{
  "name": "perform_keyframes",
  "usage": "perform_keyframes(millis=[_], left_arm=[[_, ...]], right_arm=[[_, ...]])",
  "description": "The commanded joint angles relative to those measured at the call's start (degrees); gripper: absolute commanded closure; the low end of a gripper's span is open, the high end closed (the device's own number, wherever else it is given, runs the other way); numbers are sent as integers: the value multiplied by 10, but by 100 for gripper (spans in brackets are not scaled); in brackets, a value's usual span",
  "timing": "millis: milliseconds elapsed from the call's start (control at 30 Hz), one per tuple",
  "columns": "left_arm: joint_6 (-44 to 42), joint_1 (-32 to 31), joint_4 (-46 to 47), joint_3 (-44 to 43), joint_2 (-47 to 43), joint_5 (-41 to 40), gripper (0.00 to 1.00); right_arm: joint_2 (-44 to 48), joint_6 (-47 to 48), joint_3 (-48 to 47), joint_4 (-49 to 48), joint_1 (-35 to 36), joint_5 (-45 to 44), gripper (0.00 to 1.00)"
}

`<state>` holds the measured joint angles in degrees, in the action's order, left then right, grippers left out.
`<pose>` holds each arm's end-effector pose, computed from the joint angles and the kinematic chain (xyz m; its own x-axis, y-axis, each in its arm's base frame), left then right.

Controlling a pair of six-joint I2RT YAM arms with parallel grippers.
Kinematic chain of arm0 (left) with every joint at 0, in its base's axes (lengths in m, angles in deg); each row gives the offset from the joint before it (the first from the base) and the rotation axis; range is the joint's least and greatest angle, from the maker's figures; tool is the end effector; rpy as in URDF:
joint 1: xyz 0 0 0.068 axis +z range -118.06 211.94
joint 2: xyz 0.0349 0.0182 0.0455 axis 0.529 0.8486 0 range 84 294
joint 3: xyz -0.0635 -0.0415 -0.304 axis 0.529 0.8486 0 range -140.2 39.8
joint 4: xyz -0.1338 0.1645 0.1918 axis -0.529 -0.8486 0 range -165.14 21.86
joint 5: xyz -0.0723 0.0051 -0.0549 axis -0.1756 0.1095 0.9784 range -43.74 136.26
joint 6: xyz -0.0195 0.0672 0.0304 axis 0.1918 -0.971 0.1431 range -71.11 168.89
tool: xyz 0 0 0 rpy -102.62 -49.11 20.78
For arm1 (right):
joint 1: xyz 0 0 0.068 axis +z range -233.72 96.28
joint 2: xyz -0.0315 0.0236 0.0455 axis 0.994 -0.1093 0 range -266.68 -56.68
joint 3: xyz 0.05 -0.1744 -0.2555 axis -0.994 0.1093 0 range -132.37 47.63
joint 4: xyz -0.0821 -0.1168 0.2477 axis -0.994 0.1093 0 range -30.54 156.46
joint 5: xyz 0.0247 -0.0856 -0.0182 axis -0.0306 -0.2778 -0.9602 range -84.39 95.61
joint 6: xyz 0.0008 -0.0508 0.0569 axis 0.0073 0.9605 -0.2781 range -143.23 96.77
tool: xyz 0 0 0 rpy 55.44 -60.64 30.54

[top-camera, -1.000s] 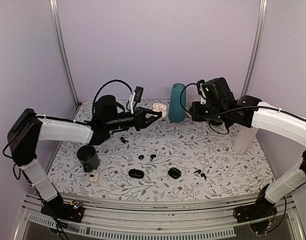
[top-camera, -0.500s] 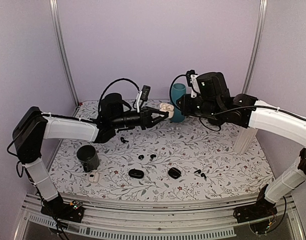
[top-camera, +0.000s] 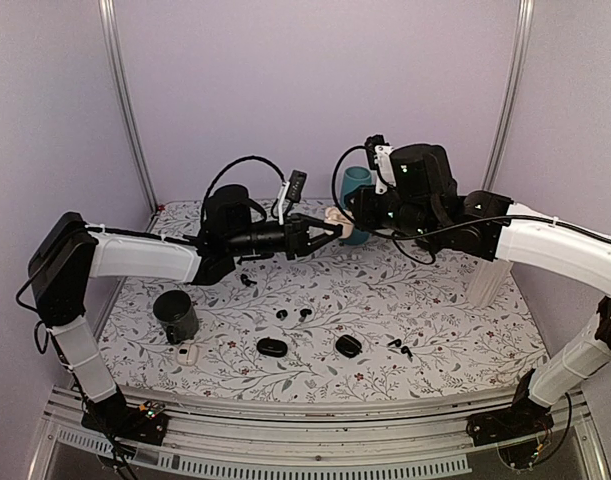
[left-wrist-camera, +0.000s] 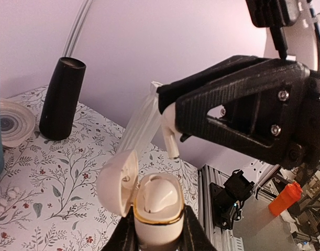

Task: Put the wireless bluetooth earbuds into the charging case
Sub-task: Insert the right earbud into the right side groove of the charging case.

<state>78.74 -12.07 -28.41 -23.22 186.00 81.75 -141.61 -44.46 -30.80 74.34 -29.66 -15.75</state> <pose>0.3037 -0.3456 0.2903 -0.4812 -0.0986 -0.8710 0.8575 0.1535 -0.4911 0.2502 0.3051 0.3980 -0.4004 0.0223 -0.9161 -0.4400 0.8723 0.2135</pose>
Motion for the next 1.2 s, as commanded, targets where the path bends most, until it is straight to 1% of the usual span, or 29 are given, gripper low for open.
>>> perform_keyframes(millis=[0,567,1167], left_arm=[[7,-6,15,-18,5,6,100],[7,-6,32,-24,-15,-3,100],[-2,0,43,-20,-29,-43,100]], right_arm=[[-1,11,0,-23,6,-10,89],[-5,7,14,-21,6,-2,89],[0,12,27,-26,6,32,88]])
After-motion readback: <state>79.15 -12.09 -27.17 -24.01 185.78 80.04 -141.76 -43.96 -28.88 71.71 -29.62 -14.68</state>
